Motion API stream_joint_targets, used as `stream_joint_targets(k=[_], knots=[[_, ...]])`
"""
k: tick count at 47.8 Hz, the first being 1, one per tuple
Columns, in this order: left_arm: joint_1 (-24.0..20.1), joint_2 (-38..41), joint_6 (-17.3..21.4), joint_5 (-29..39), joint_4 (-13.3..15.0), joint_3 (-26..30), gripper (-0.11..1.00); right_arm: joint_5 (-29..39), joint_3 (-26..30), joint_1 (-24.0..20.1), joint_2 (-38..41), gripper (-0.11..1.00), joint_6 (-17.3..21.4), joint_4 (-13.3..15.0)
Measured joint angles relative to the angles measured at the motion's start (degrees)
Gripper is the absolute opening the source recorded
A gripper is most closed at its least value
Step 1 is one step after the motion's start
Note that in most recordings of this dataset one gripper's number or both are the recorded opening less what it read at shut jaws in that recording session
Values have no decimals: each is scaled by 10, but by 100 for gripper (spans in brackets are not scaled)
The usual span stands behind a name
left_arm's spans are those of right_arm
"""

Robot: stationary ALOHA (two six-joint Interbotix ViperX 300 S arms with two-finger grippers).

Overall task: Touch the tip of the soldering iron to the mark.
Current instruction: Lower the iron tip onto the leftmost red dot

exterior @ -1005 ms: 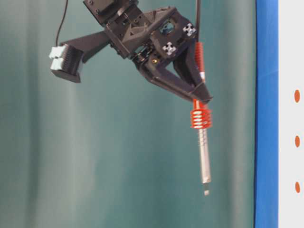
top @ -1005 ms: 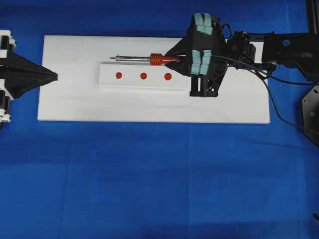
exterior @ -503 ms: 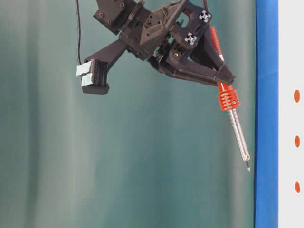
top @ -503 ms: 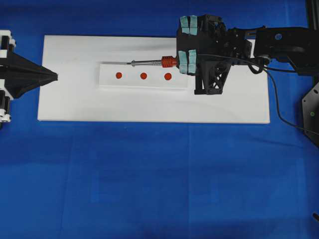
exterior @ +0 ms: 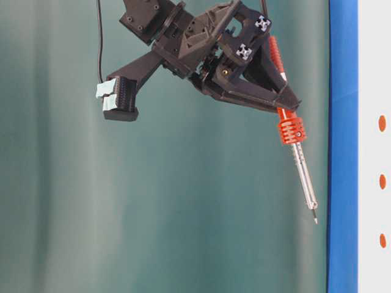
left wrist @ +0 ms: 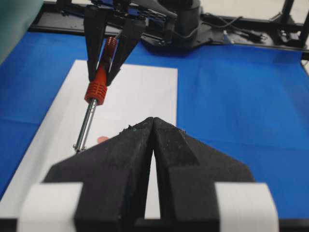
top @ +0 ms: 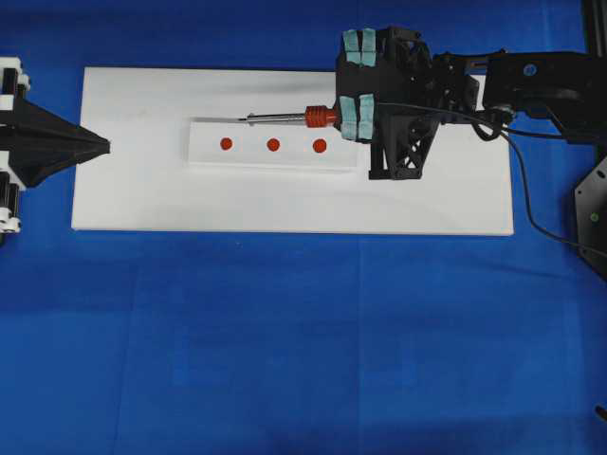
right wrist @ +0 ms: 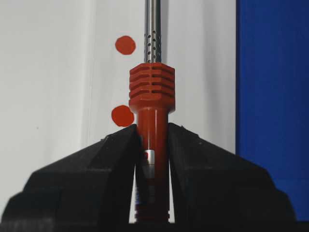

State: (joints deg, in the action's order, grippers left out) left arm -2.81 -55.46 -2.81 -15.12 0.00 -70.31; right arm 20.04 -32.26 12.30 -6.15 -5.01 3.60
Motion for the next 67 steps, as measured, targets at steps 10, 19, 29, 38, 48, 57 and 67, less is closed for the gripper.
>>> stream_joint_targets(k=[10,19,29,38,48,57,67], knots=[[0,0,0,0,-1,0,0,0,0,-1,0,6,0,-1],[0,0,0,0,0,0,0,-1,0,0,1,6,0,-1],[0,0,0,0,-1,0,0,-2,0,-1,3,6,0,-1],[0,0,0,0,-1,0,0,-2,2,-3,27,6,0,0],[0,0,0,0,-1,0,0,-12,11,-4,57,6,0,0],[0,0,0,0,-1,0,0,-25,15,-8,80,6,0,-1],[0,0,0,0,-1,0,0,-35,17,-9,100,6,0,0]])
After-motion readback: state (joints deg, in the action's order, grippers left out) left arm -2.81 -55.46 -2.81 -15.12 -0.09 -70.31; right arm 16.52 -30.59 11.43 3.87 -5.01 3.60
